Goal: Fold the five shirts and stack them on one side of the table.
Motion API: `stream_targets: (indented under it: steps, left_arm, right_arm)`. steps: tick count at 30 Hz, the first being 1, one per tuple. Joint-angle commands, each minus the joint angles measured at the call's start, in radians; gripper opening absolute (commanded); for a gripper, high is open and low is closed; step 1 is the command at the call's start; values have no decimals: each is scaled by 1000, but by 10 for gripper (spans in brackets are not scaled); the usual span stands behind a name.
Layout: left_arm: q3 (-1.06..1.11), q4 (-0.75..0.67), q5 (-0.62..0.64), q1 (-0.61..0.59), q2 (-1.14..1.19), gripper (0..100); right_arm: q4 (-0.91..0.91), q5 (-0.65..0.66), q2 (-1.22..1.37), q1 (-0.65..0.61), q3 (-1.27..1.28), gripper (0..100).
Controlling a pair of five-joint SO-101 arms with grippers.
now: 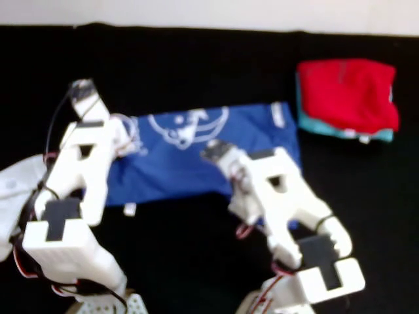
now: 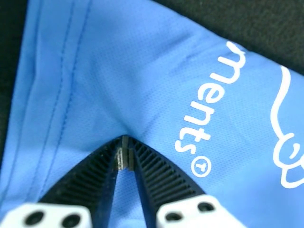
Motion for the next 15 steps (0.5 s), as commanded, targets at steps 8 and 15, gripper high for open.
stream_targets:
  steps: [8, 15]
  left_arm:
    - [-30, -12, 2, 13, 5, 8]
    - [-30, -12, 2, 13, 5, 8]
  right_arm:
    - [117, 17, 36, 54, -179, 5]
    - [306, 72, 47, 156, -538, 5]
